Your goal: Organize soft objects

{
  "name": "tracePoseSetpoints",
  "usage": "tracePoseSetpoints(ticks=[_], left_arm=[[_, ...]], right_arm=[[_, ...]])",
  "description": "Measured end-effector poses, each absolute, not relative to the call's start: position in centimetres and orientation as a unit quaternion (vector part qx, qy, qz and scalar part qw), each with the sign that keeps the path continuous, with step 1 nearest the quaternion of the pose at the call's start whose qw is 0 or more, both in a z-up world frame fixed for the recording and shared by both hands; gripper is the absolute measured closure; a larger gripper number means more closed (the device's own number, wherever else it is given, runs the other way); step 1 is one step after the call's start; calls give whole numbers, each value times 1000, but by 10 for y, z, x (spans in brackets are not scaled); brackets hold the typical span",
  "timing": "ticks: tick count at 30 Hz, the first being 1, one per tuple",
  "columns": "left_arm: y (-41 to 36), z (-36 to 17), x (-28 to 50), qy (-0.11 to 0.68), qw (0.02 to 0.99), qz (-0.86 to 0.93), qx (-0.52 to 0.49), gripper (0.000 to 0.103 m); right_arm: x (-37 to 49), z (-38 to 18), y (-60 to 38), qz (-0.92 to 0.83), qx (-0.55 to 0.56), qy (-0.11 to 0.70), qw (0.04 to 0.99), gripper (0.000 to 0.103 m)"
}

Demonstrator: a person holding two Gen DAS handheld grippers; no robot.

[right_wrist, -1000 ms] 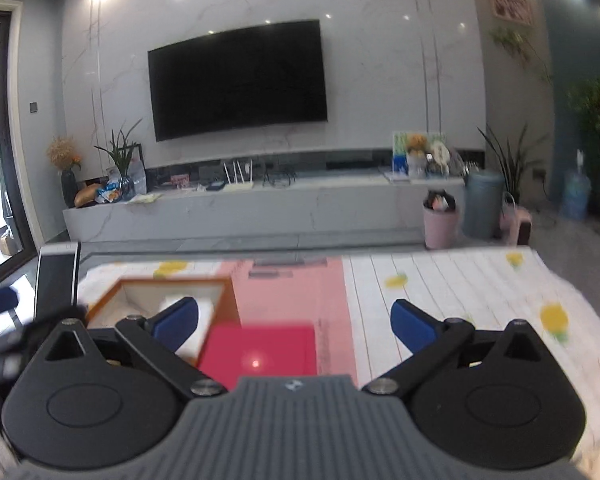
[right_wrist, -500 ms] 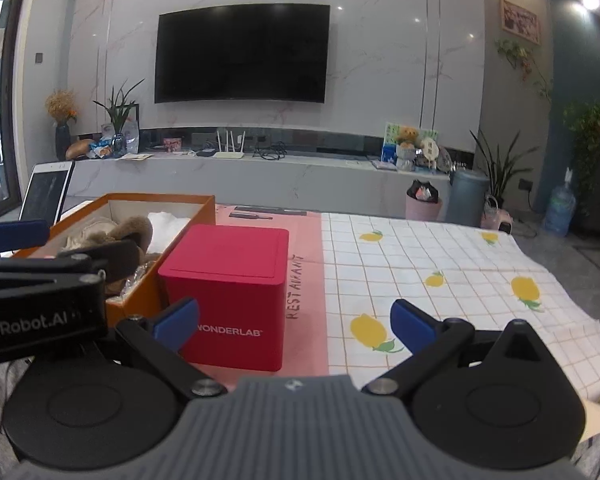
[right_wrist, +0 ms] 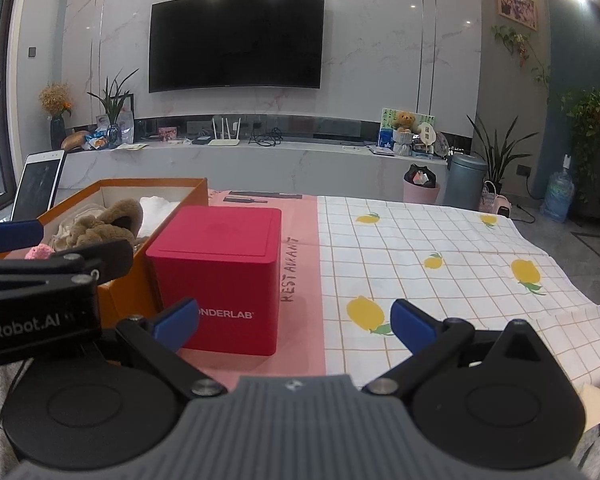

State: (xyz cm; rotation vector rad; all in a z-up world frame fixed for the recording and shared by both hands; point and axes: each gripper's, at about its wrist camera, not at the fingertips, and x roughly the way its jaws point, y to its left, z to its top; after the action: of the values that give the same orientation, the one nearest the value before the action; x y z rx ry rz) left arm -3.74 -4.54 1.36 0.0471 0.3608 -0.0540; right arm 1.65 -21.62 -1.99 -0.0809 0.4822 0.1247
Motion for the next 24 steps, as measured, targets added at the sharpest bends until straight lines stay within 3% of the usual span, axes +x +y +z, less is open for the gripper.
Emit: tracePoseSetpoints(ticks=[24], left_arm=[[-48, 14, -39, 189, 981, -31, 23, 2]], right_arm=[[20, -26, -215, 62, -45, 249, 965, 3]])
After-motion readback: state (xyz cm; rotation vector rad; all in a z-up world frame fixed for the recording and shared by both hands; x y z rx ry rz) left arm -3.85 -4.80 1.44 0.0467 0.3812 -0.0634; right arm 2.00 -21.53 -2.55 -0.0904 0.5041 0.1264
